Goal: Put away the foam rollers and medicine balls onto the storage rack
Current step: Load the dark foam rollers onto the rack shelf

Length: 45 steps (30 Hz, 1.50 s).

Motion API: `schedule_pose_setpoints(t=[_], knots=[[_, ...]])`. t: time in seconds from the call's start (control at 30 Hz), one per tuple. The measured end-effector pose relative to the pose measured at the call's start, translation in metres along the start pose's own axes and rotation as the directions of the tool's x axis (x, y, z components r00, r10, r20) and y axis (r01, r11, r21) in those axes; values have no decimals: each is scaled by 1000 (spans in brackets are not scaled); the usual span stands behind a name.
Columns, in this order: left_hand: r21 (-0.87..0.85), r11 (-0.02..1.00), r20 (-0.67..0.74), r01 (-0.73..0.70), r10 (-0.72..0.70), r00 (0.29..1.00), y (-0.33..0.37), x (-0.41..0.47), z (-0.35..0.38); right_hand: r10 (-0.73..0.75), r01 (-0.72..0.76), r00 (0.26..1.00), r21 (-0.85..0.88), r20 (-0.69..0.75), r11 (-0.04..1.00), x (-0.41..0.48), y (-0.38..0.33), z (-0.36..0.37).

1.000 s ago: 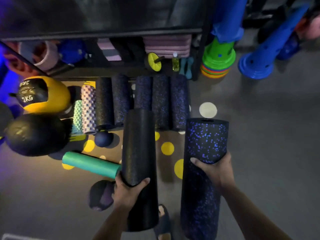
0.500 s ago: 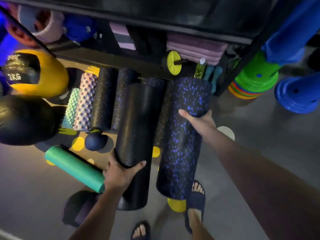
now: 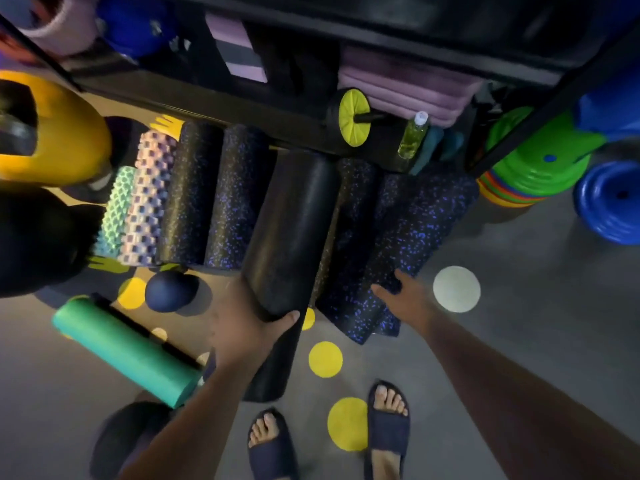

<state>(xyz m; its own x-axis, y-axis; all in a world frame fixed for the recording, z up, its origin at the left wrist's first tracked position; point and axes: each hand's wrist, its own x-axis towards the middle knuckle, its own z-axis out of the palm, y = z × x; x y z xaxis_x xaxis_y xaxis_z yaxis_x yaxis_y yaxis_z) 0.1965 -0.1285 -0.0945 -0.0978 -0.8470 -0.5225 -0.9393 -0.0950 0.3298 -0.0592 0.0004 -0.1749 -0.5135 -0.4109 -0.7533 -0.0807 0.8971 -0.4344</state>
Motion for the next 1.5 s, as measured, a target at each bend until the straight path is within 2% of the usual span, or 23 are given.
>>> schedule_pose_setpoints(t=[0.07,0.13,0.27,0.33,0.43,0.5,0.53,0.6,0.67,0.73,0.8,0.9,1.0,1.13,1.2,1.3,1.4,1.5], knots=[[6,998,-21,-56,56,998,19,31,20,-25,20,997,-64,-79,998,12,6,6],[62,993,-15,-100,101,995,36,61,44,-51,47,996,-59,-67,997,17,10,12],[286,936,151,-206,169,974,51,95,81,-150,147,986,-48,-72,988,27,22,15],[341,904,183,-257,205,962,46,91,85,-211,203,976,-128,-52,971,23,24,12],[288,901,353,-325,216,910,24,68,81,-211,208,977,-352,31,913,14,19,10],[144,936,389,-322,246,888,6,48,68,-195,215,977,-400,89,891,7,16,11],[40,969,359,-245,215,908,0,43,58,-190,216,976,-395,104,893,5,11,9],[-62,990,257,-125,137,957,-6,32,40,-201,224,974,-370,101,901,-3,1,0],[-245,969,197,-25,75,978,-5,17,27,-207,218,976,-331,69,918,-17,-7,-10],[-601,797,174,65,51,983,1,-3,10,-226,228,973,-305,43,925,-40,-13,-20],[-765,635,151,108,15,988,2,-22,-8,-277,269,961,-283,12,921,-68,-22,-28],[-755,651,108,72,16,994,11,-48,-44,-323,317,946,-311,34,896,-113,-46,-45],[-834,549,86,52,37,996,41,-85,-95,-360,351,932,-325,34,878,-162,-74,-68],[-869,493,13,-35,94,995,82,-140,-168,-411,395,912,-302,12,868,-241,-122,-96],[-849,523,5,-67,136,991,89,-163,-200,-417,403,909,-264,2,876,-278,-145,-104],[-754,636,-44,-164,201,979,89,-202,-228,-432,417,900,-169,-59,893,-321,-156,-102],[-599,763,-203,-243,149,968,71,-223,-227,-413,413,905,-16,-103,911,-341,-152,-85],[-586,783,-270,-209,54,961,40,-222,-210,-418,425,905,121,-76,897,-334,-132,-58]])
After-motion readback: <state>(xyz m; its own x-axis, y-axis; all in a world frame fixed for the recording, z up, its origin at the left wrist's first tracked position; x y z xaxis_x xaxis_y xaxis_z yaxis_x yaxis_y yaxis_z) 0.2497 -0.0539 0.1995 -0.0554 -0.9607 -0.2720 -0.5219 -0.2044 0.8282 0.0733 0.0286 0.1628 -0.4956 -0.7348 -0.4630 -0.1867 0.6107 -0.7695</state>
